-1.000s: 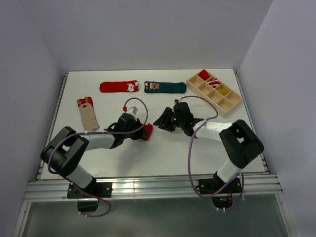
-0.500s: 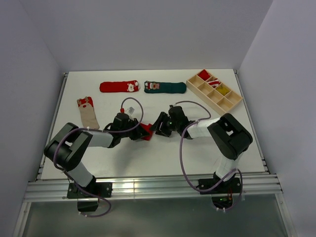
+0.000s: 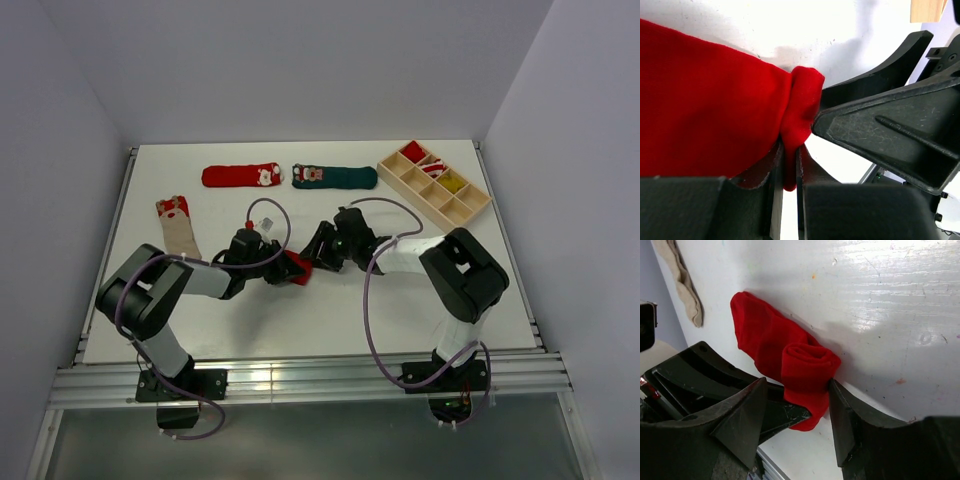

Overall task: Roll the socks
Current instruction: Roll the sock at the center of the board.

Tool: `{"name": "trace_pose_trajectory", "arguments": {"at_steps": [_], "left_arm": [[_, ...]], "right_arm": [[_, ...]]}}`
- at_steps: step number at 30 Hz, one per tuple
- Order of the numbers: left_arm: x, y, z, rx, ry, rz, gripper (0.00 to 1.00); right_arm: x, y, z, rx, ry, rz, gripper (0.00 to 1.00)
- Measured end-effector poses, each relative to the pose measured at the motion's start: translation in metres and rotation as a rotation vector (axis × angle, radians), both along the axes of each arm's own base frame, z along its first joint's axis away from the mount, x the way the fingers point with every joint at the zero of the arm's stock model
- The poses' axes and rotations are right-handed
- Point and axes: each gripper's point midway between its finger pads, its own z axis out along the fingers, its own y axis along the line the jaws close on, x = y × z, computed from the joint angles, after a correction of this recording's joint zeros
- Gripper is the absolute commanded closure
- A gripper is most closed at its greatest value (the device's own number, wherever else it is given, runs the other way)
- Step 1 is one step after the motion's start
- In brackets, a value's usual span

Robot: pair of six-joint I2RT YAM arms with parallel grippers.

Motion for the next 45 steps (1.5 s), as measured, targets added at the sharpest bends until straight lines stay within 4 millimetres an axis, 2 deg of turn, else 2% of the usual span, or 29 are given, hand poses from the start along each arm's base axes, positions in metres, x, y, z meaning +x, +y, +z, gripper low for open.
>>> {"name": "trace_pose_trajectory", "arguments": {"at_steps": [9, 18, 20, 24, 25, 26, 27, 30, 37, 40, 45], "left_arm": [[0.0, -0.001, 0.0, -0.012, 0.004, -0.003, 0.99], [0.0, -0.004, 0.0, -0.033, 0.012, -0.008, 0.99], [0.0, -0.005, 0.0, -0.034, 0.012, -0.009, 0.99], [0.0, -0.005, 0.0, -0.039, 0.012, -0.014, 0.99], [0.0, -0.006, 0.0, -0.04, 0.012, -0.015, 0.99], [0.0, -0.006, 0.0, -0.041, 0.011, -0.015, 0.99], [0.0, -0.006, 0.0, -0.041, 0.012, -0.015, 0.99], [0.0, -0.006, 0.0, -0.042, 0.011, -0.018, 0.92], [-0.001, -0.004, 0.004, -0.025, -0.006, -0.021, 0.52], [-0.002, 0.004, 0.011, 0.036, -0.043, -0.003, 0.44], [-0.005, 0.01, 0.027, 0.21, -0.165, 0.02, 0.4]], "right_arm": [[0.002, -0.004, -0.004, -0.105, 0.035, -0.02, 0.49], [0.006, -0.003, -0.018, -0.138, 0.065, -0.022, 0.51], [0.006, -0.003, -0.018, -0.142, 0.067, -0.021, 0.54], [0.006, -0.004, -0.018, -0.161, 0.068, -0.015, 0.73], [0.006, -0.005, -0.018, -0.167, 0.068, -0.014, 0.85], [0.006, -0.005, -0.018, -0.173, 0.067, -0.013, 0.9], [0.006, -0.005, -0.018, -0.179, 0.068, -0.012, 1.0], [0.006, -0.007, -0.017, -0.197, 0.072, -0.012, 1.0], [0.005, -0.011, -0.016, -0.258, 0.081, -0.008, 1.0], [0.005, -0.014, -0.014, -0.289, 0.089, -0.013, 1.0], [0.007, -0.019, -0.011, -0.329, 0.096, -0.023, 1.0]]}}
